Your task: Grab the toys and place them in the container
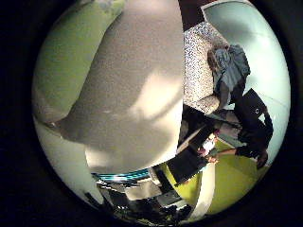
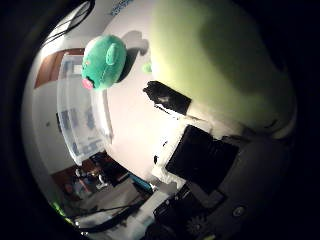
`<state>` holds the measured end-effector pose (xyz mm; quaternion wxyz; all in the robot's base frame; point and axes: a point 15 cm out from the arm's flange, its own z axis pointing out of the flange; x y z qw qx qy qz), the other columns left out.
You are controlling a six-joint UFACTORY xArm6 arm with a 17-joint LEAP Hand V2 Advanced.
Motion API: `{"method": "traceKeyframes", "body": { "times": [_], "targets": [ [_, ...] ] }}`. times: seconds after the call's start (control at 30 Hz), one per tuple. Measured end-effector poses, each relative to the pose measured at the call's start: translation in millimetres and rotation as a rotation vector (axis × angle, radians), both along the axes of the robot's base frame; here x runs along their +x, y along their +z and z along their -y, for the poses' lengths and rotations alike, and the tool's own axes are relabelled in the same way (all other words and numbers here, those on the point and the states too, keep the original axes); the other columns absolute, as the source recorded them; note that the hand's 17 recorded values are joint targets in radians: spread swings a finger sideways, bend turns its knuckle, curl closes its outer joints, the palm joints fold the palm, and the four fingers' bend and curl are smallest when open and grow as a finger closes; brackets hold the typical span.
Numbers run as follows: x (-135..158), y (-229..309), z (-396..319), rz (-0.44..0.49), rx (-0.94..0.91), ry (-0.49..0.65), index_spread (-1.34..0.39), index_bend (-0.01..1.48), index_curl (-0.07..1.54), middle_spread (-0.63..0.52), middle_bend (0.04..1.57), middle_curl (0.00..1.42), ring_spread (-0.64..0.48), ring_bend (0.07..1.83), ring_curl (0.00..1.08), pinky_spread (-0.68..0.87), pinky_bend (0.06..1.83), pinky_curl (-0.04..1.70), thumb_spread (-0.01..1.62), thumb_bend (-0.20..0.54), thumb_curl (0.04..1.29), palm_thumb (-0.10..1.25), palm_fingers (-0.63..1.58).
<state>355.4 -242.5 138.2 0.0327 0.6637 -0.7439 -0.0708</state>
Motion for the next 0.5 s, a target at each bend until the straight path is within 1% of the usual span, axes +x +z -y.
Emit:
{"method": "traceKeyframes", "body": {
  "times": [0.03, 0.07, 0.1, 0.13, 0.2, 0.3, 0.43, 0.5],
  "targets": [
    [0.8, 4.8, 2.0, 0.001, -0.009, 0.006, -0.41, 0.82, 0.68, -0.28, 1.04, 0.80, -0.28, 1.25, 0.61, -0.33, 1.21, 0.59, 1.11, 0.015, 0.36, 0.71, 1.19],
    [-0.5, 8.1, 1.8, -0.001, -0.012, 0.008, -0.40, 0.88, 0.72, -0.28, 1.09, 0.83, -0.27, 1.28, 0.63, -0.31, 1.23, 0.62, 1.11, 0.041, 0.39, 0.78, 1.18],
    [-1.7, 12.0, 1.4, -0.001, -0.013, 0.009, -0.38, 0.94, 0.76, -0.27, 1.13, 0.85, -0.26, 1.30, 0.64, -0.29, 1.27, 0.65, 1.10, 0.042, 0.40, 0.82, 1.15],
    [-3.0, 15.6, 1.1, -0.002, -0.015, 0.010, -0.36, 0.99, 0.79, -0.25, 1.17, 0.87, -0.26, 1.33, 0.66, -0.28, 1.29, 0.68, 1.08, 0.066, 0.44, 0.91, 1.13],
    [-6.0, 25.7, -0.8, -0.003, -0.016, 0.010, -0.32, 1.04, 0.84, -0.23, 1.22, 0.89, -0.25, 1.36, 0.69, -0.24, 1.32, 0.74, 1.05, 0.078, 0.49, 1.00, 1.10],
    [-15.1, 42.2, -5.9, -0.018, -0.011, 0.010, -0.29, 1.06, 0.87, -0.20, 1.26, 0.90, -0.24, 1.37, 0.72, -0.21, 1.34, 0.80, 1.00, 0.059, 0.55, 1.06, 1.07],
    [-35.5, 86.5, -9.9, -0.038, -0.036, 0.019, -0.27, 1.06, 0.91, -0.18, 1.29, 0.90, -0.24, 1.37, 0.75, -0.19, 1.34, 0.87, 0.97, 0.012, 0.61, 1.08, 1.05],
    [-41.6, 108.4, -10.5, -0.034, -0.054, 0.020, -0.26, 1.06, 0.92, -0.18, 1.29, 0.90, -0.24, 1.37, 0.76, -0.19, 1.32, 0.89, 0.96, -0.008, 0.64, 1.08, 1.05]
  ]
}}
